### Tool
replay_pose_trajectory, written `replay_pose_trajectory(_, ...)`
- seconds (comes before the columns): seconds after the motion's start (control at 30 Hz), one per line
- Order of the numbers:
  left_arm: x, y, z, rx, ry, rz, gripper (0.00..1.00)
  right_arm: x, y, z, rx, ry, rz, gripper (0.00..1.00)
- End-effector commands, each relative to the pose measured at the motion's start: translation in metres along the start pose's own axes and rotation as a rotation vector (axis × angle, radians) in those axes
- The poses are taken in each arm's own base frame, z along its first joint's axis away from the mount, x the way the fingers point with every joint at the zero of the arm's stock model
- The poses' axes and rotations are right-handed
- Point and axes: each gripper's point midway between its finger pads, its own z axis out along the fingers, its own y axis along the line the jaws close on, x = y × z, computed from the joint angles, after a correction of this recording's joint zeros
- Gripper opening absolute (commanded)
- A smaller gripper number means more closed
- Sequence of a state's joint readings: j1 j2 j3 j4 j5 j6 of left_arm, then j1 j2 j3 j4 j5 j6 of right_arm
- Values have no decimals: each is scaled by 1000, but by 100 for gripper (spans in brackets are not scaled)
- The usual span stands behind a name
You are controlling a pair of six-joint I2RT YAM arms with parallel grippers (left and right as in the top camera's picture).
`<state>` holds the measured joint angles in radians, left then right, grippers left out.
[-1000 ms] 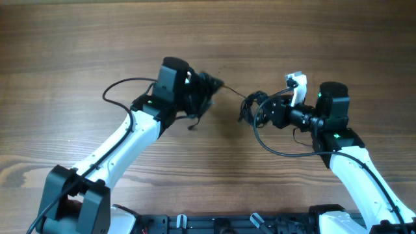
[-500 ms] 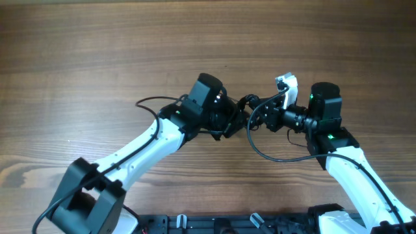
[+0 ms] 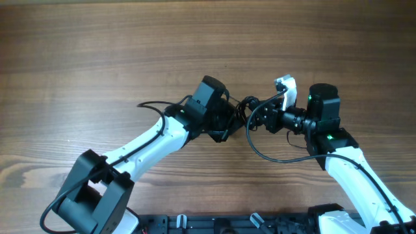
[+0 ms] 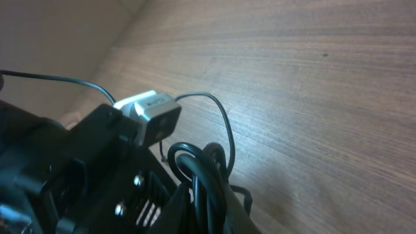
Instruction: Untangle cables
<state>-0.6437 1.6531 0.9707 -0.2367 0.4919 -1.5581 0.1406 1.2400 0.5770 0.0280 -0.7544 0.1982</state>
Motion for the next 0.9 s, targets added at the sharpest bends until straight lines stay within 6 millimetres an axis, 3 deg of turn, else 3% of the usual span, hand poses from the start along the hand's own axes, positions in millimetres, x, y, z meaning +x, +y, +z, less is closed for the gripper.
replay_pose_trajectory(0.0, -39, -5, -12, 34, -72, -32, 4, 2, -1, 0, 10, 10, -4, 5)
replay_pose_trajectory(0.17, -53, -42, -46, 197, -37, 131, 4, 2, -27, -3, 157, 1, 13, 5)
replay_pose_trajectory(0.3, -46, -45, -52, 215, -10, 311, 4, 1, -27, -3, 158, -2, 12, 5)
replay_pose_trajectory(0.4, -35, -31, -46, 163, 21, 477, 4, -1, -18, -1, 106, -10, 45, 5)
replay_pose_trajectory(0.47, -31, -17, -42, 108, 28, 522, 14, -7, -3, -1, 22, -26, 87, 4)
replay_pose_trajectory(0.67, -45, 26, -40, -85, -24, 510, 29, -31, 31, -11, -209, -58, 314, 4)
replay_pose_trajectory(0.77, -42, 27, -40, -83, -5, 567, 44, -41, 29, -19, -237, -74, 465, 4)
replay_pose_trajectory(0.8, -41, 20, -42, -55, -1, 613, 59, -41, 27, -20, -234, -70, 517, 4)
replay_pose_trajectory(0.87, -42, 10, -50, -11, -10, 626, 69, -40, 25, -19, -225, -71, 523, 6)
